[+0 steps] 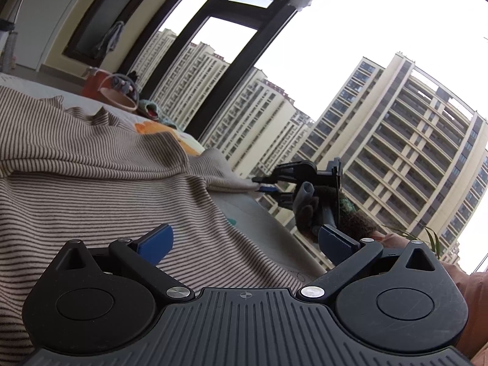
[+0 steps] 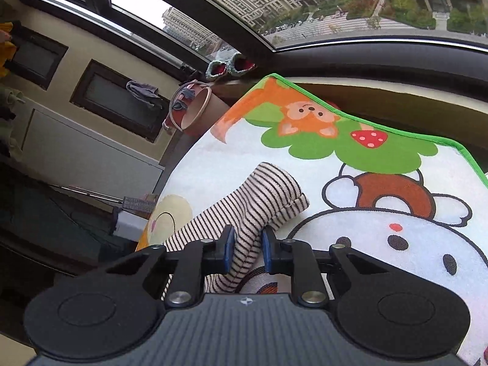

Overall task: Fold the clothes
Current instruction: 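Lift the sleeve with the right gripper and fold it across the shirt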

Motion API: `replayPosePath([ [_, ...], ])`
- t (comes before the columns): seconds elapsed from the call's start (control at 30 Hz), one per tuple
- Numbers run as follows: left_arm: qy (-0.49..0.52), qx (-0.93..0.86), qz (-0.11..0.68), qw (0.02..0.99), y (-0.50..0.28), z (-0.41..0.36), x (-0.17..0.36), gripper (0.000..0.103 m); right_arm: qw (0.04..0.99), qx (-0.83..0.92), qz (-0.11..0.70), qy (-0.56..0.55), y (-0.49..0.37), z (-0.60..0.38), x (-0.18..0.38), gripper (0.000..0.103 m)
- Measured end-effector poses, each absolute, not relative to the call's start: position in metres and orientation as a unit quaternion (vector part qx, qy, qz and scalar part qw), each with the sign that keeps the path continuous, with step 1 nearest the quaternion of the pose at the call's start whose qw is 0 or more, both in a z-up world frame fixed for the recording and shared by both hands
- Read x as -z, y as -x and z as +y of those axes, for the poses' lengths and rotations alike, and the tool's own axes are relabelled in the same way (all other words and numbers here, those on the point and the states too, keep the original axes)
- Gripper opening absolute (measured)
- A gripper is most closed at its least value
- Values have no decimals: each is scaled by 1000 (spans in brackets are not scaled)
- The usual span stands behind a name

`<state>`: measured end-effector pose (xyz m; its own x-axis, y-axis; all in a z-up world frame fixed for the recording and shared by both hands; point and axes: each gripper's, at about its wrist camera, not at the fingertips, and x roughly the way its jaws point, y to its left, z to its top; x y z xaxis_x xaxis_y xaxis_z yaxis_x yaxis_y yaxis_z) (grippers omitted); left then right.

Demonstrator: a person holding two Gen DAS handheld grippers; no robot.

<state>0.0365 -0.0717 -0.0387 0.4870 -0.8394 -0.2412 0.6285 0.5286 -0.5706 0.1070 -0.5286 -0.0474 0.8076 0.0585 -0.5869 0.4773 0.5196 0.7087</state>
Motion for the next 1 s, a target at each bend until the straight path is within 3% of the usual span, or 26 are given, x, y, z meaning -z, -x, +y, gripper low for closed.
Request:
replayPosePath([
  [0.17, 204, 442, 246, 838, -32, -70, 37, 103, 890, 93, 260, -363, -110, -498, -24, 10],
  [0.53, 181, 499, 211, 821, -15, -73, 31, 103, 951, -66, 197, -229, -123, -364, -170, 9],
  [0.73, 187, 480, 227, 826, -20, -74, 35, 103, 957, -146, 208, -144, -139, -266, -201, 8],
  [1.0, 189, 469, 231, 831, -19, -75, 36, 103, 936, -205, 280, -66, -154, -171, -194, 8],
])
